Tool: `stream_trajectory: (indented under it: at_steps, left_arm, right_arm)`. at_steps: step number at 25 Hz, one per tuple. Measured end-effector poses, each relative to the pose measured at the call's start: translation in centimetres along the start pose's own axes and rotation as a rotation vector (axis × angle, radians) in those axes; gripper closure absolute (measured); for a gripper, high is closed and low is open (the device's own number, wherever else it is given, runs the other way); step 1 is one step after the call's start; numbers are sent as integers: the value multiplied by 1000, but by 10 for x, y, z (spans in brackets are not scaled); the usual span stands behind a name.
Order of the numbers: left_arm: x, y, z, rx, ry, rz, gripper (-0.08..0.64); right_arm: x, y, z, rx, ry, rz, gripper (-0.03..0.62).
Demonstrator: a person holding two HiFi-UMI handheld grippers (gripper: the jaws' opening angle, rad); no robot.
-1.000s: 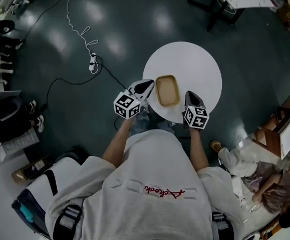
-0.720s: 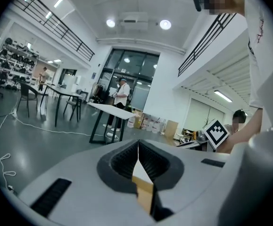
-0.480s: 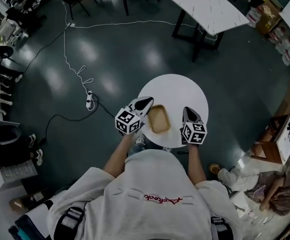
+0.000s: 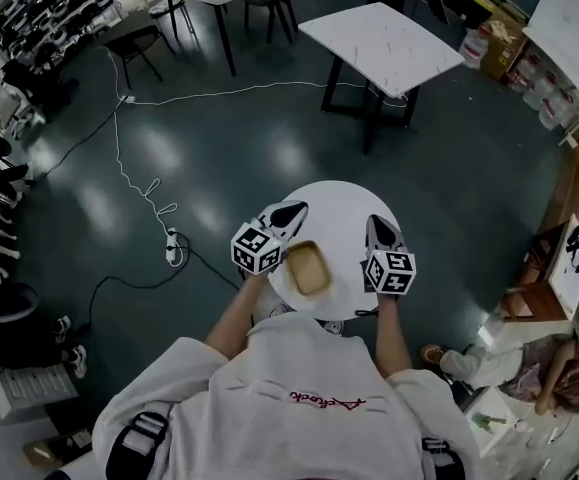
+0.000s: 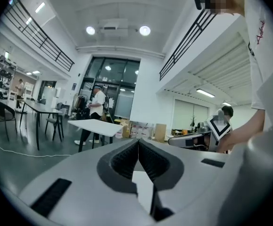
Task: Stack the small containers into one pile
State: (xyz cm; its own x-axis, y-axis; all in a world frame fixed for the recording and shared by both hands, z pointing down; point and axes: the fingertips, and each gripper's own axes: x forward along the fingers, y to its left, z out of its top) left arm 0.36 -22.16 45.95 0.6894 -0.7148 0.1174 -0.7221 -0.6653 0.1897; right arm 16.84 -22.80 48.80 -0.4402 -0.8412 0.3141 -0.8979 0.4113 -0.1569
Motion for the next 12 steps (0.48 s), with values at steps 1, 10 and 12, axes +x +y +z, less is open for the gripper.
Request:
stream_trajectory:
  at_steps: [1,10,12]
  left_arm:
    - [5,0,5,9,-4,-11,549]
    - [40,-9,34,56,-42,-93,549]
    - [45,-10,36,60,-44,-103,549]
  right_arm:
    - [0,-3,7,-3,-15,-8,572]
    - [-5,-13,28,-25,-62,-55,572]
    - [-3,-14,29,-28,-63,-59,572]
